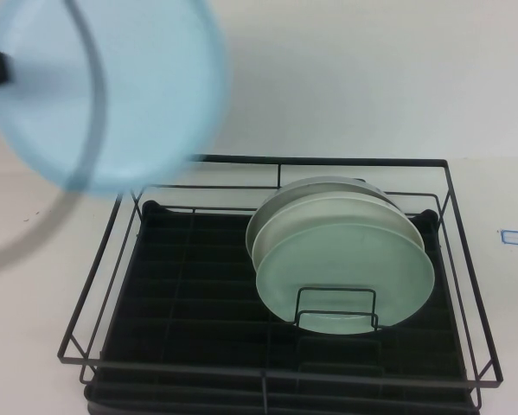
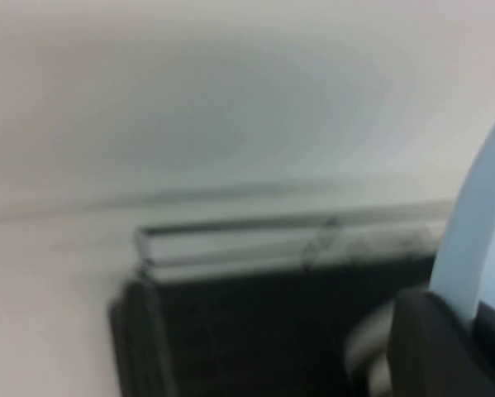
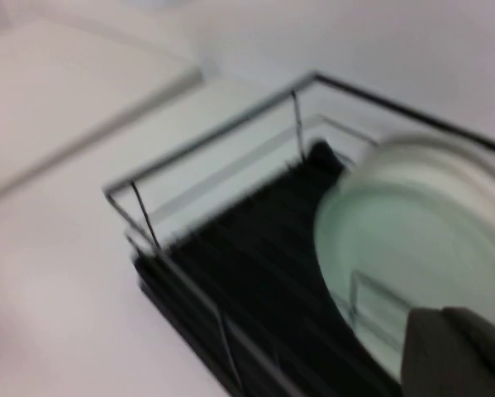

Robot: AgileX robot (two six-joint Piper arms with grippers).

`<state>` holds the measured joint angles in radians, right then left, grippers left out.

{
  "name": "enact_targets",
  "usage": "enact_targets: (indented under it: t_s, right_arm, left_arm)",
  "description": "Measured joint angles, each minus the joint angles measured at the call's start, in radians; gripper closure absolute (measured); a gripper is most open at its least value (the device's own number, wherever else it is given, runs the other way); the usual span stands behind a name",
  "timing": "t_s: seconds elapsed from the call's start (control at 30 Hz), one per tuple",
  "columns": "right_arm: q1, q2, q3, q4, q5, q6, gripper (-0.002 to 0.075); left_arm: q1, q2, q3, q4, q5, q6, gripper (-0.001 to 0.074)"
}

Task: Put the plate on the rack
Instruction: Hand over the plate

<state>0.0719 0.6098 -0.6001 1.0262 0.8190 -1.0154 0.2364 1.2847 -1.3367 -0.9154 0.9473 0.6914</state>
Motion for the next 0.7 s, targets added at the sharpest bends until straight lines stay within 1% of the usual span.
enact_targets:
  t_s: [0.03, 0.1, 0.17, 0.27, 0.37, 0.47, 0.57, 0.7]
  right_arm:
    - [0.0, 0.033, -0.015, 0.047, 0.002, -0.036, 0.0728]
    - [0.0, 0.093, -0.051, 0.128, 0.007, -0.093, 0.0728]
    - [0.0, 0.161, -0.088, 0.206, 0.042, -0.129, 0.0728]
    - [0.0, 0.251, -0.129, 0.302, 0.165, -0.176, 0.0728]
    - [0.0, 0.318, -0.138, 0.362, 0.277, -0.198, 0.0727]
    - [0.0, 0.347, -0.138, 0.372, 0.307, -0.202, 0.0706]
    - [0.0, 0.351, -0.138, 0.392, 0.321, -0.212, 0.0626]
    - [0.0, 0.351, -0.138, 0.416, 0.337, -0.214, 0.0466]
  left_arm:
    - [-0.045, -0.017, 0.0, 0.043, 0.002, -0.018, 0.0727]
    - [-0.162, -0.052, 0.002, 0.167, 0.013, -0.072, 0.0727]
    - [-0.255, -0.09, 0.029, 0.267, 0.013, -0.132, 0.0727]
    - [-0.358, -0.163, 0.107, 0.343, -0.029, -0.192, 0.0727]
    - [-0.397, -0.248, 0.218, 0.362, -0.127, -0.23, 0.0727]
    - [-0.397, -0.307, 0.346, 0.341, -0.22, -0.237, 0.0727]
    - [-0.397, -0.32, 0.432, 0.266, -0.259, -0.188, 0.0727]
    - [-0.397, -0.316, 0.493, 0.091, -0.287, -0.053, 0.0727]
